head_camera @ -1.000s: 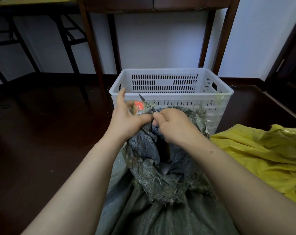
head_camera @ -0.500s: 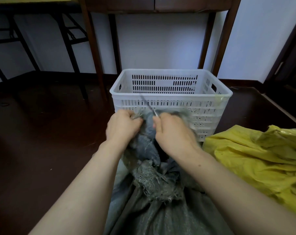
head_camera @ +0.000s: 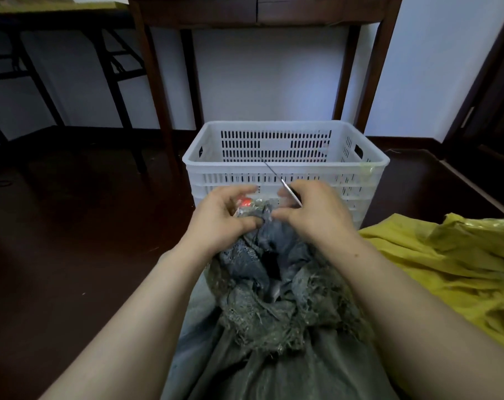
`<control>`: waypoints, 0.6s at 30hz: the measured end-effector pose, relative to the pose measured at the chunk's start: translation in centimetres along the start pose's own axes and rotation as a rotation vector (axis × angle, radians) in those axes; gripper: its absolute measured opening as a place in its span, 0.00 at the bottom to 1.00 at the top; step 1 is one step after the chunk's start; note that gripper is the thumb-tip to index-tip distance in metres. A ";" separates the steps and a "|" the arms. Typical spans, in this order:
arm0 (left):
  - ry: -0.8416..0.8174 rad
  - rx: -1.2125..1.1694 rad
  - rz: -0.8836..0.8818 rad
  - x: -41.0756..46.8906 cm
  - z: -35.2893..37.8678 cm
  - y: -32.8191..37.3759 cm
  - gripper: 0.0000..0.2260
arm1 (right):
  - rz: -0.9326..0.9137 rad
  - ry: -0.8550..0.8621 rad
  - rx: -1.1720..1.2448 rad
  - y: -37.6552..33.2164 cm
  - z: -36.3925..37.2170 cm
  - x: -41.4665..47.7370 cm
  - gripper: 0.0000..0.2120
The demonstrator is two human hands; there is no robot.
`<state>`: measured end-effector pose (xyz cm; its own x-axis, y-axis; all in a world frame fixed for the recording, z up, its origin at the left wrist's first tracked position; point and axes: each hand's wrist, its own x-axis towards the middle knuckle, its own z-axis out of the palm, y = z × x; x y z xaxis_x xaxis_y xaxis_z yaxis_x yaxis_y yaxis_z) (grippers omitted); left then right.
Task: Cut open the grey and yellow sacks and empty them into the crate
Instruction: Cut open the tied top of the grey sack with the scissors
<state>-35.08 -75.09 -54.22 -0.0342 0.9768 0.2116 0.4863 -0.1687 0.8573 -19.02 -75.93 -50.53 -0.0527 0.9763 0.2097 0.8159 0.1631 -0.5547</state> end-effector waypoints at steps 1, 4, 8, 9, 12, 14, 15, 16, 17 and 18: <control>0.027 0.001 -0.013 0.2 -0.2 -0.4 0.32 | 0.032 -0.007 0.038 0.6 0.0 0.1 0.03; 0.142 -0.046 -0.087 0.7 -1.3 -1.3 0.37 | 0.136 0.015 0.125 2.7 -0.6 0.8 0.07; 0.141 -0.091 -0.062 0.6 -2.6 -2.3 0.14 | 0.197 0.043 0.174 4.4 -1.1 1.4 0.12; 0.143 -0.077 -0.062 0.5 -3.0 -2.6 0.11 | 0.199 0.058 0.172 4.7 -1.2 1.5 0.12; 0.181 0.046 -0.033 0.1 -4.4 -3.2 0.09 | 0.223 0.100 0.213 5.3 -1.7 1.7 0.13; 0.212 0.456 0.041 -0.2 -4.7 -3.1 0.10 | 0.211 0.089 0.210 5.4 -1.6 1.6 0.13; 0.221 0.689 0.075 -0.3 -4.5 -2.5 0.12 | 0.194 0.074 0.209 5.3 -1.5 1.6 0.12; 0.211 0.840 0.092 -0.3 -4.1 -1.9 0.16 | 0.181 0.060 0.216 5.0 -1.3 1.5 0.12; 0.166 0.911 0.072 -0.2 -3.6 -1.2 0.21 | 0.167 0.051 0.237 4.7 -1.3 1.6 0.11; 0.098 0.931 0.029 -0.1 -3.0 -0.7 0.27 | 0.159 0.042 0.267 4.4 -1.3 1.7 0.11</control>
<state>-38.02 -75.48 -53.48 -0.0640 0.9513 0.3015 0.9900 0.0224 0.1394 -14.75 -73.76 -51.60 0.0917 0.9868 0.1336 0.6314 0.0462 -0.7741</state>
